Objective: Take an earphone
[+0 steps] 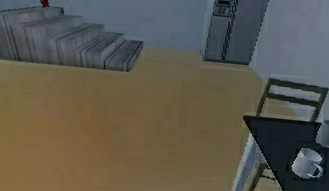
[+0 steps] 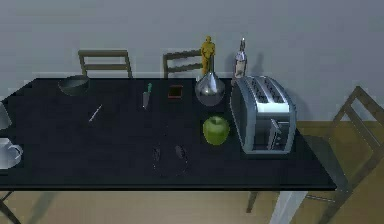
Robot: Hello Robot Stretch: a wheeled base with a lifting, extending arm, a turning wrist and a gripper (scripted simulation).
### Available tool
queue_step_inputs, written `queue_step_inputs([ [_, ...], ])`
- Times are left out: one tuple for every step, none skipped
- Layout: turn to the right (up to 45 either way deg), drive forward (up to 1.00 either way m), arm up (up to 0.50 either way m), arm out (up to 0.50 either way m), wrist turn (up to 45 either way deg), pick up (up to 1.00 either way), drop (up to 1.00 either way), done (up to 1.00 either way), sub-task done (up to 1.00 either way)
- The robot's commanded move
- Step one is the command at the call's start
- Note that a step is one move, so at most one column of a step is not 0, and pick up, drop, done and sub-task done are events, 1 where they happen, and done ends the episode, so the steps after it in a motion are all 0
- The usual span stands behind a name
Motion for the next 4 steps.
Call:
queue_step_inputs([
  [0.0, 0.0, 0.5, 0.0, 0.0, 0.0, 0.0, 0.0, 0.0],
  [0.0, 0.0, 0.38, 0.0, 0.0, 0.0, 0.0, 0.0, 0.0],
  [0.0, 0.0, 0.0, 0.22, 0.0, 0.0, 0.0, 0.0, 0.0],
  [0.0, 0.0, 0.0, 0.0, 45.0, 0.0, 0.0, 0.0, 0.0],
])
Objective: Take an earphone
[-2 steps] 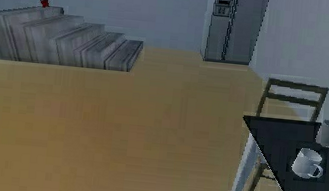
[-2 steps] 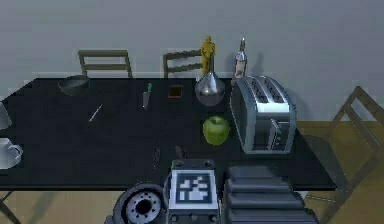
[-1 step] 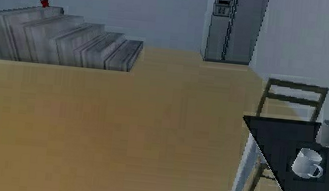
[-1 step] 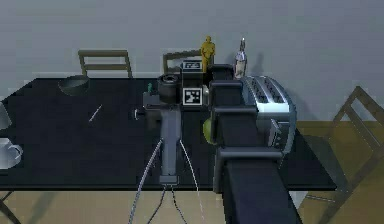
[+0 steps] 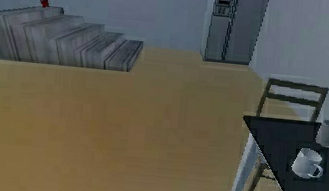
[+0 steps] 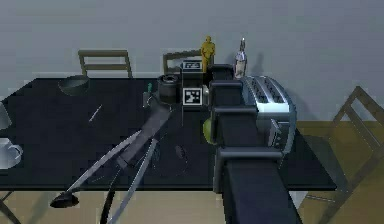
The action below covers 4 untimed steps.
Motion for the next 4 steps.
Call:
queue_step_inputs([
  [0.0, 0.0, 0.0, 0.0, 45.0, 0.0, 0.0, 0.0, 0.0],
  [0.0, 0.0, 0.0, 0.0, 45.0, 0.0, 0.0, 0.0, 0.0],
  [0.0, 0.0, 0.0, 0.0, 27.0, 0.0, 0.0, 0.0, 0.0],
  [0.0, 0.0, -0.3, 0.0, 0.0, 0.0, 0.0, 0.0, 0.0],
])
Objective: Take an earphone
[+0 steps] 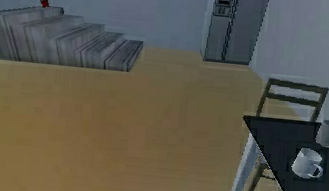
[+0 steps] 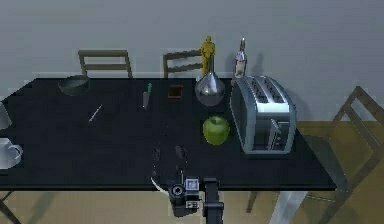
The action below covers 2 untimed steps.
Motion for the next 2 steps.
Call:
queue_step_inputs([
  [0.0, 0.0, 0.0, 0.0, 0.0, 1.0, 0.0, 0.0, 0.0],
  [0.0, 0.0, 0.1, 0.0, 0.0, 0.0, 0.0, 0.0, 0.0],
])
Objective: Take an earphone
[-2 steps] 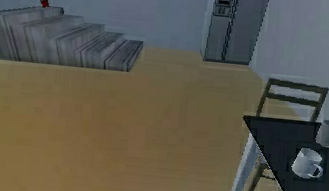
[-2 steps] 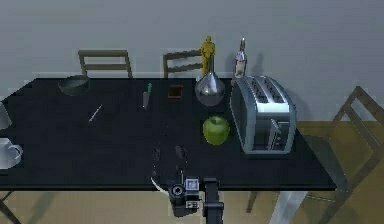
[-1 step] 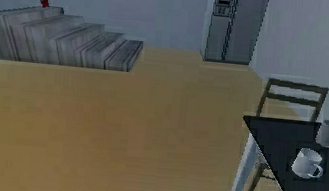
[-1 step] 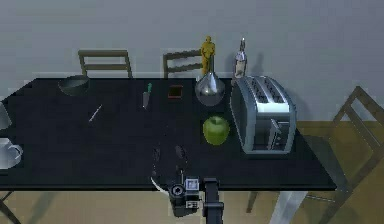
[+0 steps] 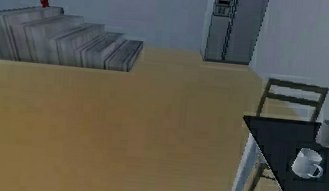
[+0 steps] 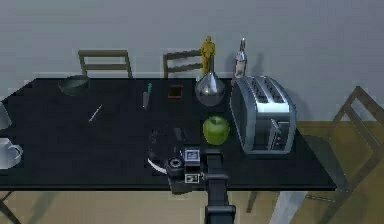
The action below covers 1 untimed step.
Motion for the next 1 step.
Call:
queue_step_inputs([
  [0.0, 0.0, 0.0, 0.0, 0.0, 0.0, 0.0, 1.0, 0.0],
])
